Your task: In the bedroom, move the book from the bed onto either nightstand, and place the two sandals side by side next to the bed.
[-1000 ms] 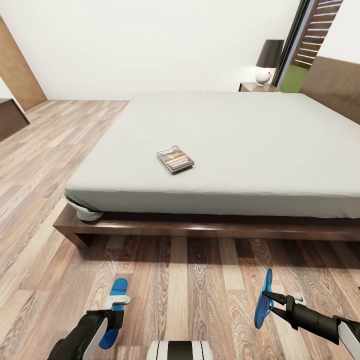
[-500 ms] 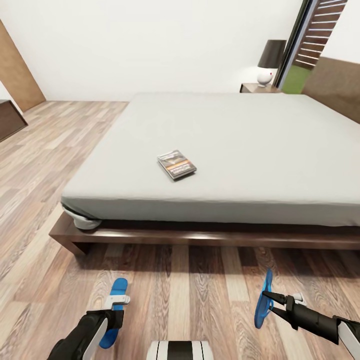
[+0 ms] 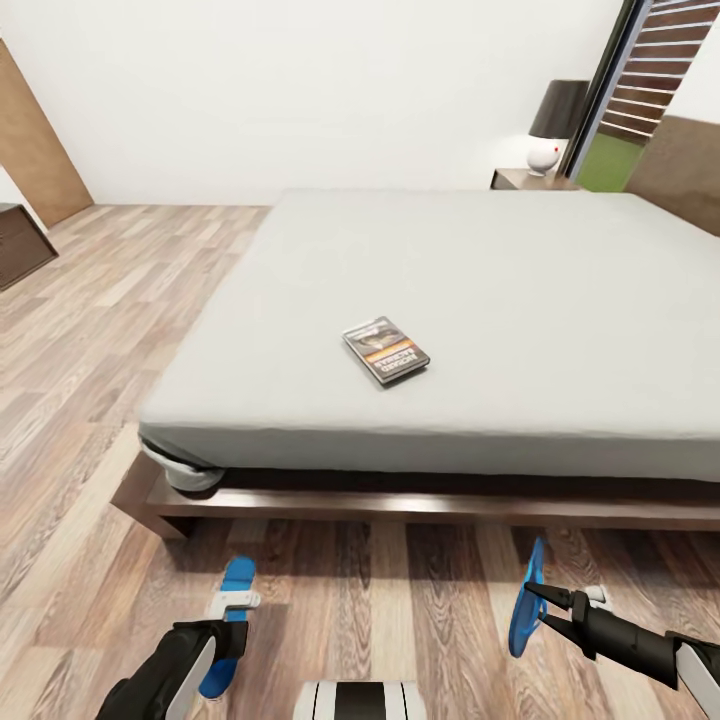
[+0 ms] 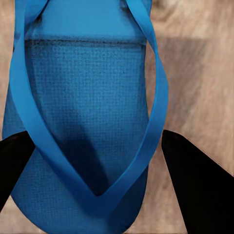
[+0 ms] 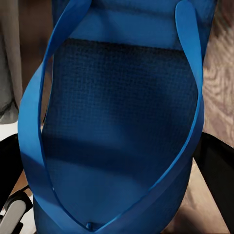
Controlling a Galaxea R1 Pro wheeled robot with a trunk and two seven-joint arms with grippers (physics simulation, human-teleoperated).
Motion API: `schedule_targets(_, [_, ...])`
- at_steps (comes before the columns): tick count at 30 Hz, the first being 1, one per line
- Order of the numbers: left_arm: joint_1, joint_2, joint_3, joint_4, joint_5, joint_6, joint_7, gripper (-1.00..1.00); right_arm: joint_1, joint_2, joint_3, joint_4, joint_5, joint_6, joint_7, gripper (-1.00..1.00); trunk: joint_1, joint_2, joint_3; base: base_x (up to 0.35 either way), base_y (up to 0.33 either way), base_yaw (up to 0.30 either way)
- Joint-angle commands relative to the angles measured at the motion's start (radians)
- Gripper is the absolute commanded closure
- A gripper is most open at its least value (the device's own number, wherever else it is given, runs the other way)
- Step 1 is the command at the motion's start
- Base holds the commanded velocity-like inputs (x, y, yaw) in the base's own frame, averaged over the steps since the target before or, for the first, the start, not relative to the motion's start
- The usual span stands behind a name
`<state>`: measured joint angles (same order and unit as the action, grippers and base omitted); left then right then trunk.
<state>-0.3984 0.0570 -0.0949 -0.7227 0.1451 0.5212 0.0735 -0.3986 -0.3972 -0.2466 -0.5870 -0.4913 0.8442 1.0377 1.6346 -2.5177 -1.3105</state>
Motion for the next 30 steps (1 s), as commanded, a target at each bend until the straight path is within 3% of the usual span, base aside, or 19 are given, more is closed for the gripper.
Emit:
schedule_targets(1, [0.0,0.001,-0.006,-0.001,0.01,0.003,0.008,1.0,0.0,0.0,-0.002,-0.001,-0.001,0.006,0.003,1.0,0.0,0.0,-0.001,0.111,0.303,0.0])
schedule_targets(12, [0.0,0.002,-0.006,-0.004,0.01,0.003,0.01,1.0,0.0,0.0,-0.002,-0.001,-0.001,0.006,0.003,1.0,0.0,0.0,-0.001,0.018,0.062,0.0])
schedule_targets(30, [0.0,0.001,-0.006,-0.004,0.011,0.002,0.008,1.0,0.0,0.0,-0.002,-0.001,-0.001,0.006,0.002,1.0,0.008,-0.004,-0.07,0.0,0.0,0.0])
